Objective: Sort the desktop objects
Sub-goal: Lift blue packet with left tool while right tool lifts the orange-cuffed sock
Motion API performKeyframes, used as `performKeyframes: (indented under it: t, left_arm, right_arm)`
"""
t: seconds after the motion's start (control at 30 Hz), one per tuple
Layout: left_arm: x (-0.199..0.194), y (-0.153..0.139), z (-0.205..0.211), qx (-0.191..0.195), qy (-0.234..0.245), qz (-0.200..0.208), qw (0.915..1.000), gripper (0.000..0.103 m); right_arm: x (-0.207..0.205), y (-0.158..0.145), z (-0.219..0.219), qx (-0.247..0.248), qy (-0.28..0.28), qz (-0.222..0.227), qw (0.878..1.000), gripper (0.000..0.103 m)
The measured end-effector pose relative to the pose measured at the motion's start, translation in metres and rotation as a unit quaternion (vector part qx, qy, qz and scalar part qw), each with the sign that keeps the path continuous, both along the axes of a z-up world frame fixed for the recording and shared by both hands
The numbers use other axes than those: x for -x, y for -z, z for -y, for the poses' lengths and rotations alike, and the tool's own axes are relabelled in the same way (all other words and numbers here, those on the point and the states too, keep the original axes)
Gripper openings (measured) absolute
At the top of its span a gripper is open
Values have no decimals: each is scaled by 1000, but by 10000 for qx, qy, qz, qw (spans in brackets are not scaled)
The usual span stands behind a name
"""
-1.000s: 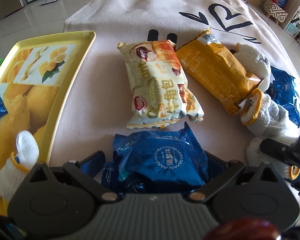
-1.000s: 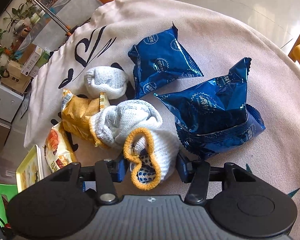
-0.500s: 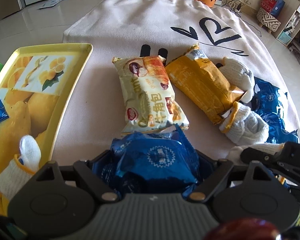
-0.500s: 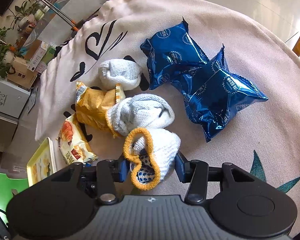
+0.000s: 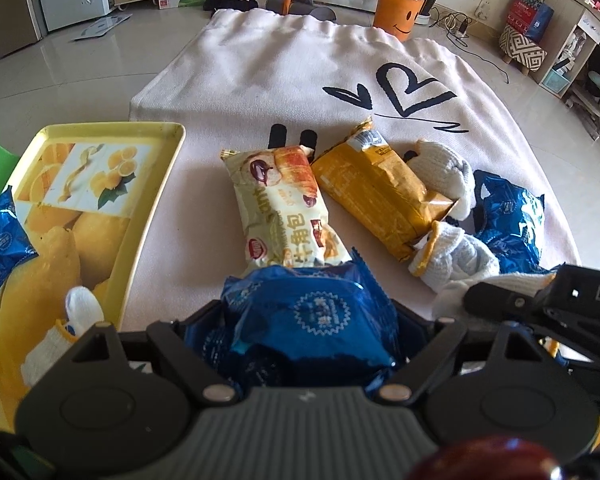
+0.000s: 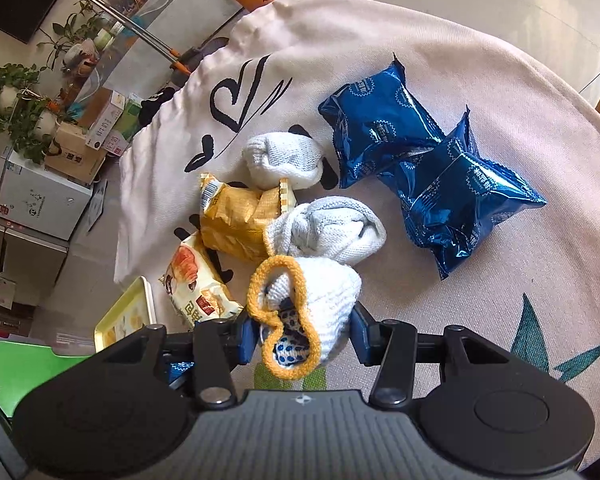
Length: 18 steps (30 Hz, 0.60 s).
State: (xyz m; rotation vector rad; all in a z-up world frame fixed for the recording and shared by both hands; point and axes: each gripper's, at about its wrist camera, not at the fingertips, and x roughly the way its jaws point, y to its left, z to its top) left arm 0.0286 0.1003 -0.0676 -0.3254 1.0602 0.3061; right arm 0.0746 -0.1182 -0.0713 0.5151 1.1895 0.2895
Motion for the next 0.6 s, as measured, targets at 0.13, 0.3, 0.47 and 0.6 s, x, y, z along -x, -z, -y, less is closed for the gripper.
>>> performKeyframes:
  t: [0.13,0.3,0.47,0.6]
  left_arm:
    - [4,-8,1,-47,-12,43,10000,86]
    - [9,-21,4,-123,28,158,9998,86]
    - [13,-28,4,-178,32,215,9996,86]
    - [15,-32,2,-181,3,243,9995,86]
  right_arm:
    - [4,-9,2,-44,3,59,10000,47]
    - [9,-21,4,-48,-12,196,9998,47]
    - [12,-27,4,-53,-17,235,9997,47]
    - [13,-30,2,-59,-41,262,9996,47]
